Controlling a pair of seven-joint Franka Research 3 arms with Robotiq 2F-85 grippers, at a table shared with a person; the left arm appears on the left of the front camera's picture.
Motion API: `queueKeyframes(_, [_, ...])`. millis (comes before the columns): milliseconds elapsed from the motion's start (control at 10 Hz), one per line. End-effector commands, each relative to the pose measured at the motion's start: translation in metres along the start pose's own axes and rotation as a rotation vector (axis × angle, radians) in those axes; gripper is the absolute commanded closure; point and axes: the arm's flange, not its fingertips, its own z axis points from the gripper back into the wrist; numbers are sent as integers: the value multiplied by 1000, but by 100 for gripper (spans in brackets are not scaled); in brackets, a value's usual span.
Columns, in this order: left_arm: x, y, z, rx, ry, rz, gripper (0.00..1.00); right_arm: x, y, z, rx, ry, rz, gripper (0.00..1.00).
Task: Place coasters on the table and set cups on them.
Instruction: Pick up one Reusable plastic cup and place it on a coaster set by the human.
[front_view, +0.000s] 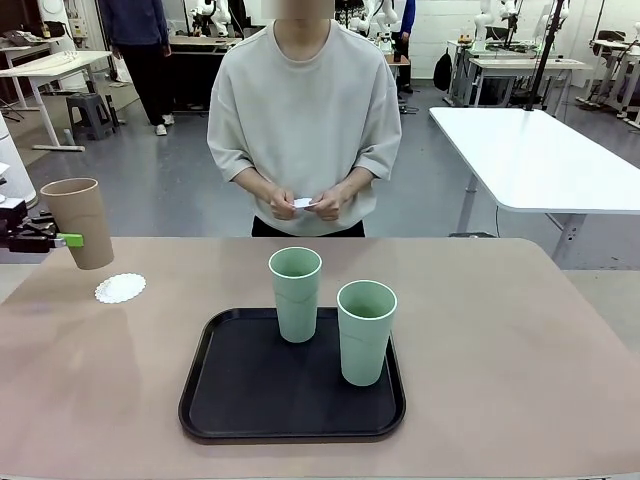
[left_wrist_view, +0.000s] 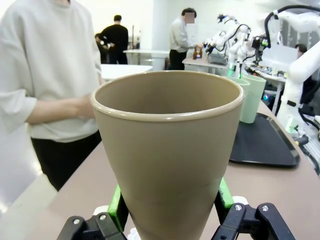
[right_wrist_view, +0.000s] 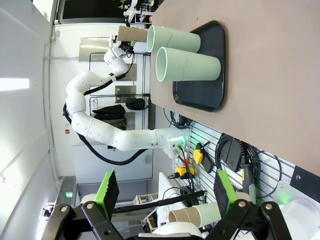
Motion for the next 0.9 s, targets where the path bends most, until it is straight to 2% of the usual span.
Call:
queueKeyframes(0, [-2, 7, -7, 12, -21, -33, 16, 0, 0, 0, 9, 2, 3, 0])
queueKeyframes(800, [-24, 7, -22, -5, -6, -23, 16, 0, 0, 0, 9, 2, 3, 0])
